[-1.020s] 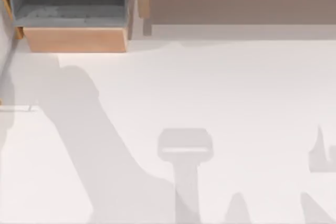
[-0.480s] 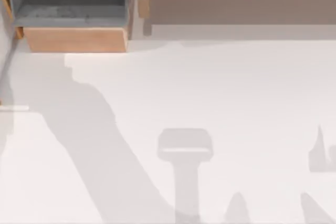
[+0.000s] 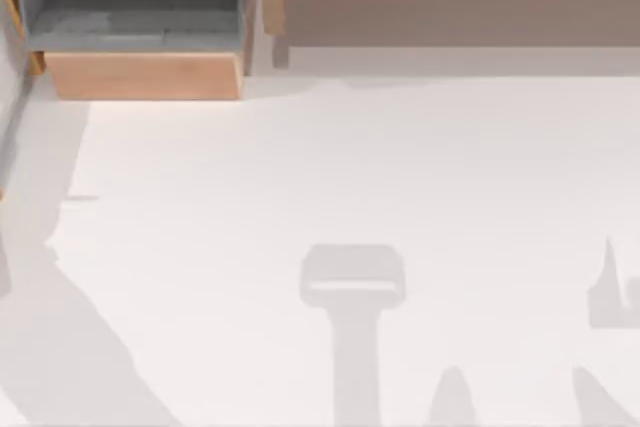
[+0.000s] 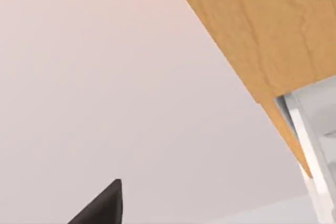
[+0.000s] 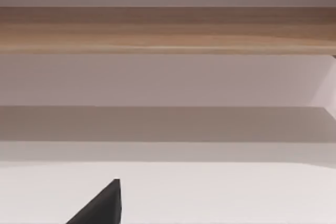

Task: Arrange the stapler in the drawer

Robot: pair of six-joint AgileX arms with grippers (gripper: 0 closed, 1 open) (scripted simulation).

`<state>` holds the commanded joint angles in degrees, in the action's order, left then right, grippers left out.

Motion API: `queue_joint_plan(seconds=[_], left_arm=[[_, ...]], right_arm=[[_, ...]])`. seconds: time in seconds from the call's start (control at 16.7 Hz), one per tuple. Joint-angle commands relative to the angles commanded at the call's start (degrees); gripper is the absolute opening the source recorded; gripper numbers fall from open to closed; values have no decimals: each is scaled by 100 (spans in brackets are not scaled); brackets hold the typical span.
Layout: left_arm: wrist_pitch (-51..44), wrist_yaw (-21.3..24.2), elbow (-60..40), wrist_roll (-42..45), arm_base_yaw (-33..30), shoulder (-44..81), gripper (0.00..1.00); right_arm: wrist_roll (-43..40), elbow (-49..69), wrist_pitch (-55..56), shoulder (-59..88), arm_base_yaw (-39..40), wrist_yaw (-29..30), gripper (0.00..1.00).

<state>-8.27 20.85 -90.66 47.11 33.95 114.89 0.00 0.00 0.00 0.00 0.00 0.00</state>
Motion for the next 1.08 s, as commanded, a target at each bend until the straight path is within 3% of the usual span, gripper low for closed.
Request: queue_joint_plan(seconds=[0.54,0.84,1.08], left_arm=[[5611,1254,3723,3183,1633,-658,100],[8135,1836,5500,4125,1449,-415,100],[9371,2186,6356,4377,921,-159,100]], right_arm=[[0,0,0,0,0,0,100],[0,0,0,0,0,0,100],[0,0,0,0,0,0,100]])
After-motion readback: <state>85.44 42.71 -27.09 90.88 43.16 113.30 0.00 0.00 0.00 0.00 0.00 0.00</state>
